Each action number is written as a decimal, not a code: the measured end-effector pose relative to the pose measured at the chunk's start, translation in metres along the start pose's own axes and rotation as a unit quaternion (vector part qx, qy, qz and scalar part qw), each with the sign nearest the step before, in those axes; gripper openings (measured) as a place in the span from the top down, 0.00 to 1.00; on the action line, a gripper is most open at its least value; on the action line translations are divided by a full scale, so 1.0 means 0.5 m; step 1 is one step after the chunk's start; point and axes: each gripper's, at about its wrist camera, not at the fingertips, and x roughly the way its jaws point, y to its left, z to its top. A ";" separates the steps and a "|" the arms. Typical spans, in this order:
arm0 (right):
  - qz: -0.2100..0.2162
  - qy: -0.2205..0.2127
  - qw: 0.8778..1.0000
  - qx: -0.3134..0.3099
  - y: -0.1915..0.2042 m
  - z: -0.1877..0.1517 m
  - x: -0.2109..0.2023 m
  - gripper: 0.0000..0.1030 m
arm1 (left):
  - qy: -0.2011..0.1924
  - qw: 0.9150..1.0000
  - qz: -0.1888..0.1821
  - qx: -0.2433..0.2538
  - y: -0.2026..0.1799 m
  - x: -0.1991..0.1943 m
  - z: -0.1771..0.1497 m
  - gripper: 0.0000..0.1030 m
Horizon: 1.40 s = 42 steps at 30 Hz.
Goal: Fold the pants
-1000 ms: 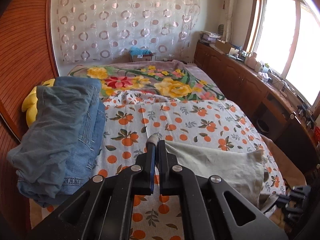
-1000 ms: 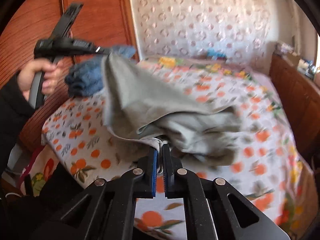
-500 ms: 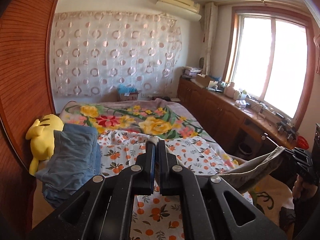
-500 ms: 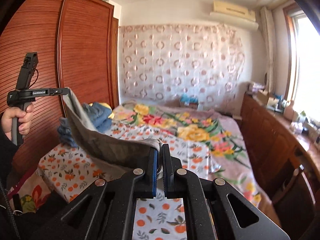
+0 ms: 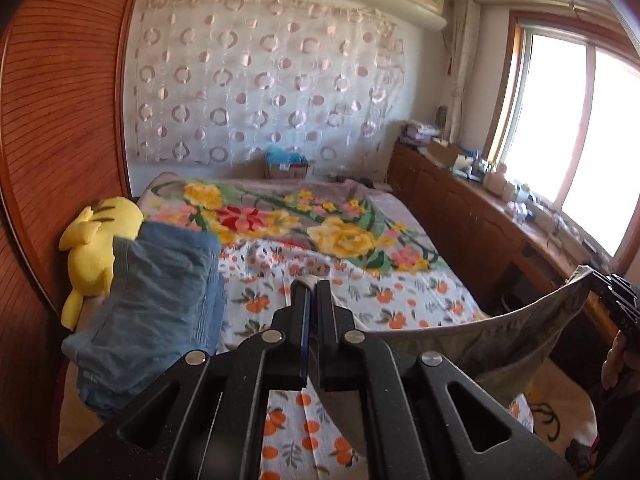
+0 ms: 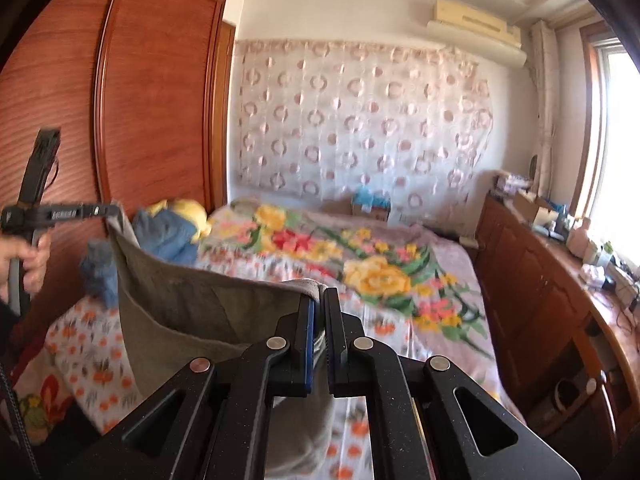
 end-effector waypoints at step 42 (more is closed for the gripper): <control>0.072 0.182 0.979 0.063 0.108 -0.399 0.081 0.71 | 0.137 0.990 0.023 0.014 0.057 0.036 -0.421 0.54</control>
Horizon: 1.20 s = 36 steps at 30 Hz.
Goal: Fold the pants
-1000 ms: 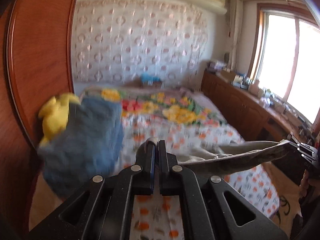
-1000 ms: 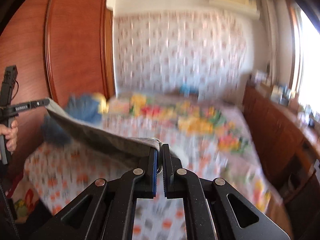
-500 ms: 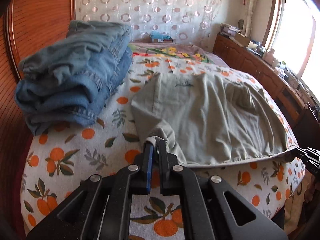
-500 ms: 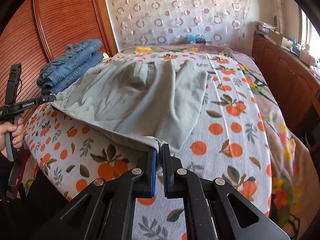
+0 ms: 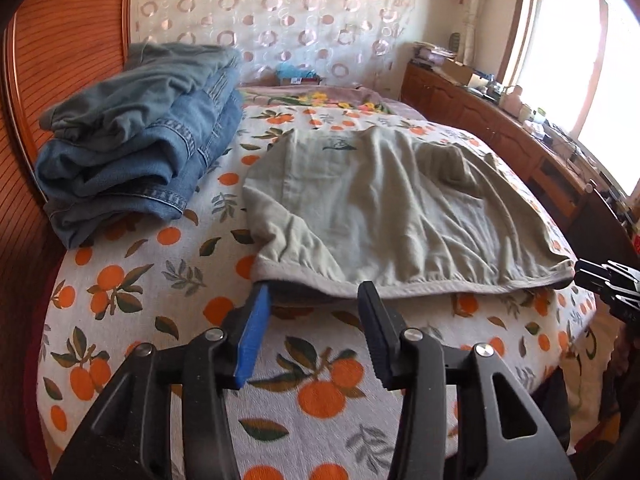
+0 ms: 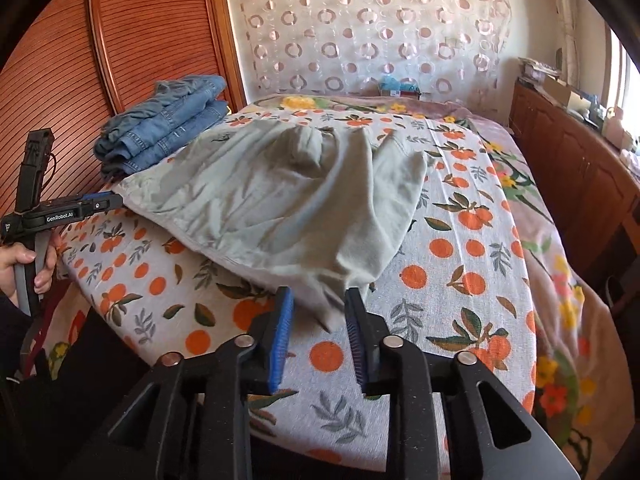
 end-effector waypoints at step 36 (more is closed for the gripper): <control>0.074 0.082 0.981 -0.162 0.156 0.085 0.195 0.75 | -0.017 0.998 -0.032 0.055 -0.080 -0.021 -0.032 0.27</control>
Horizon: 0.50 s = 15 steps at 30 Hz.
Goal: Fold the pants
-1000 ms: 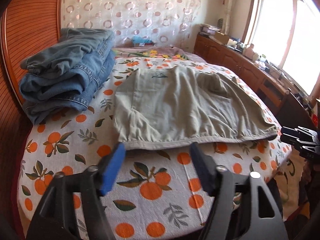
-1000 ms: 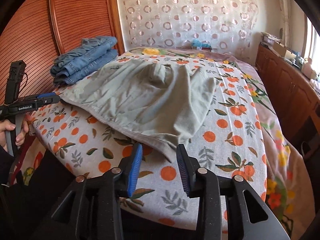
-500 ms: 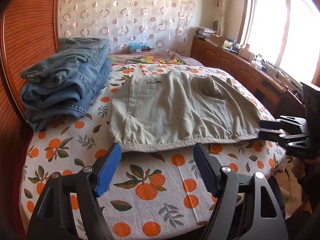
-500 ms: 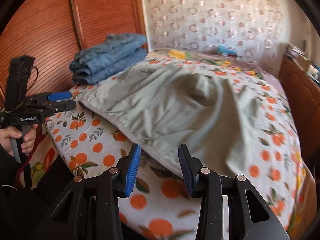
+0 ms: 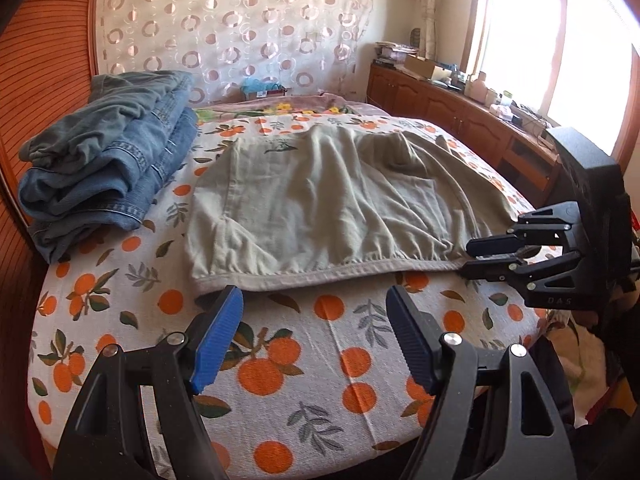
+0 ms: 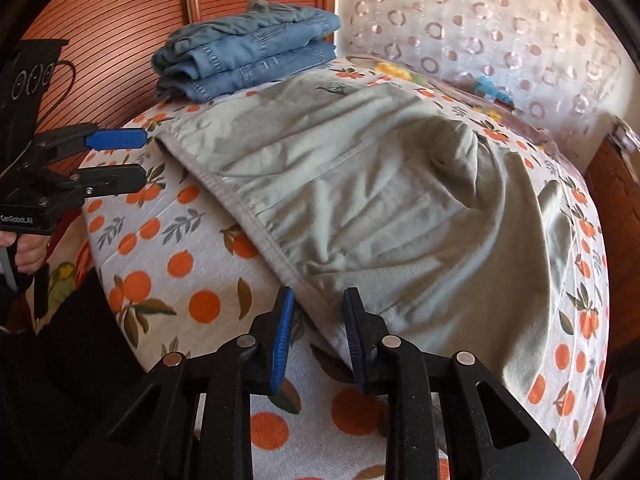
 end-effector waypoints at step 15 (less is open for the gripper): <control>-0.020 -0.025 0.999 0.009 -0.001 -0.019 -0.027 0.97 | -0.002 1.000 0.028 -0.014 0.050 0.005 0.009 0.27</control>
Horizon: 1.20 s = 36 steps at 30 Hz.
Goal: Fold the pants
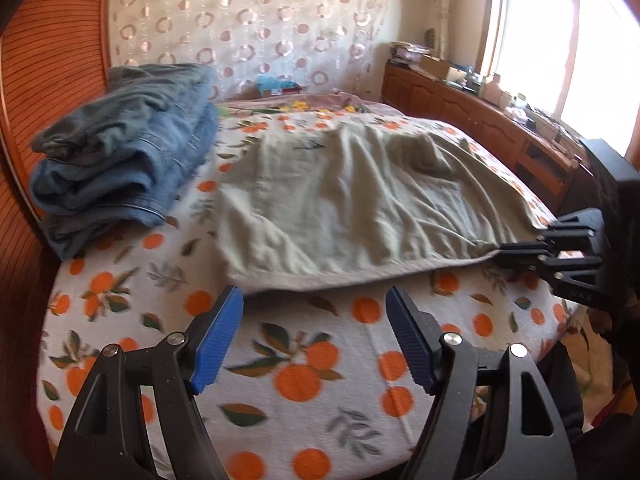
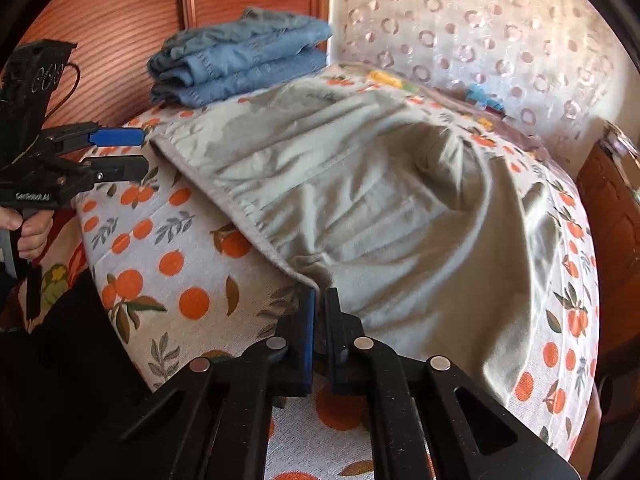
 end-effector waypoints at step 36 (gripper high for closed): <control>-0.061 -0.047 0.988 0.134 -0.231 0.060 -0.017 0.72 | 0.017 0.997 0.023 0.068 0.020 0.191 0.258 0.47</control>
